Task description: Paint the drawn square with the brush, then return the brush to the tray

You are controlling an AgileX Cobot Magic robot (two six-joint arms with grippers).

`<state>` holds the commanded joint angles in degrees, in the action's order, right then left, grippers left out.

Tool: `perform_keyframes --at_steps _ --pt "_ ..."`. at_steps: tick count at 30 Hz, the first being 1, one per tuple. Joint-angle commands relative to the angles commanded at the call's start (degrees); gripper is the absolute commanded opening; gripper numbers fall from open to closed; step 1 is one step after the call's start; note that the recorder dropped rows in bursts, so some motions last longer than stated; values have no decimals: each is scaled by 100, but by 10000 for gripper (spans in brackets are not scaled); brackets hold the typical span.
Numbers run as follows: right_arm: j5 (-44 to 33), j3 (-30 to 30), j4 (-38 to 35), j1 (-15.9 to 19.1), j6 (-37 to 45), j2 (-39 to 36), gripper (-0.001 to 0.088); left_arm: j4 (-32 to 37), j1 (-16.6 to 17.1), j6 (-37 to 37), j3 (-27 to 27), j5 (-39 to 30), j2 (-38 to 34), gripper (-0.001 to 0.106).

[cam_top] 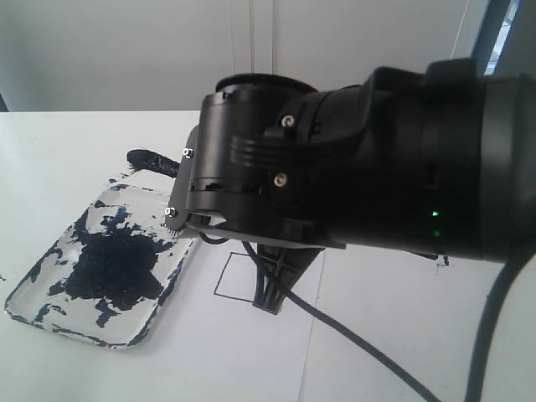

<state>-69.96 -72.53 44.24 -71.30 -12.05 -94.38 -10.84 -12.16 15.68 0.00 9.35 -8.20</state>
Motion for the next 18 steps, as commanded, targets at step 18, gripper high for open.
perform_keyframes --at_steps 18 --pt "0 0 -108 476 43 2 0 5168 -654 2633 -1616 1882 -5129 0"
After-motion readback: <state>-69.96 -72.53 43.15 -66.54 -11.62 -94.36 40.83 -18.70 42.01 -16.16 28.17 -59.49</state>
